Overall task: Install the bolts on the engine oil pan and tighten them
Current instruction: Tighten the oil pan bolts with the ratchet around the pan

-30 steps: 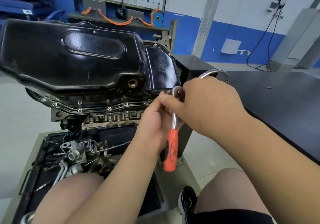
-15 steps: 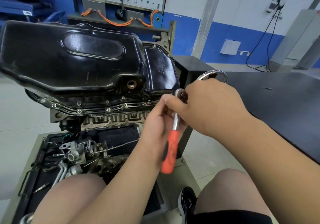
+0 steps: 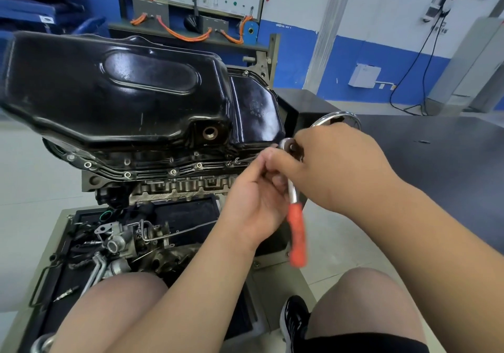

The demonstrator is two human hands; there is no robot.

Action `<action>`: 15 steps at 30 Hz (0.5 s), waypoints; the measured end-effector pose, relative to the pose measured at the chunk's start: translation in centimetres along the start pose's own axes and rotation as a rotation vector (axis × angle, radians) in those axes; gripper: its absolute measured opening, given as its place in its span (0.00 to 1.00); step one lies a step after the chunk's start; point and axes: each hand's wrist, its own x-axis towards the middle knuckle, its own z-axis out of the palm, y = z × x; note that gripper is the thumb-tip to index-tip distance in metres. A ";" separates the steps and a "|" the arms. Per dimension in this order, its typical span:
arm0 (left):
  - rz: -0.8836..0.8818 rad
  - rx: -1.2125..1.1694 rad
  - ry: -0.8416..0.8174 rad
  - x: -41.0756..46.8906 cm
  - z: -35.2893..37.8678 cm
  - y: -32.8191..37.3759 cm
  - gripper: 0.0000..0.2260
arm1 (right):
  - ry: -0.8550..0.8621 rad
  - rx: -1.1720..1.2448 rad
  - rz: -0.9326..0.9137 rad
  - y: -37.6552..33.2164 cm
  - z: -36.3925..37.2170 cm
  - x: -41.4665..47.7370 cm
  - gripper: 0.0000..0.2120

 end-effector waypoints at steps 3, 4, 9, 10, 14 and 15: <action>0.006 0.015 0.025 -0.1 0.2 -0.2 0.10 | -0.002 0.089 0.048 -0.2 0.4 -0.3 0.26; 0.012 0.016 0.038 -0.3 0.3 -0.1 0.09 | 0.014 0.068 0.008 -0.1 0.4 -0.3 0.23; 0.003 0.017 0.112 -0.5 0.4 -0.1 0.17 | 0.034 0.002 -0.264 0.2 -0.2 -0.4 0.17; -0.001 0.023 0.101 -0.5 0.5 -0.1 0.16 | 0.032 0.003 -0.266 0.1 -0.4 -0.4 0.18; -0.015 0.047 0.001 -0.6 0.5 0.2 0.11 | -0.003 -0.073 -0.112 -0.2 -0.5 -0.3 0.18; -0.011 0.051 -0.003 -0.6 0.4 0.3 0.11 | -0.006 -0.058 -0.055 -0.2 -0.4 -0.2 0.21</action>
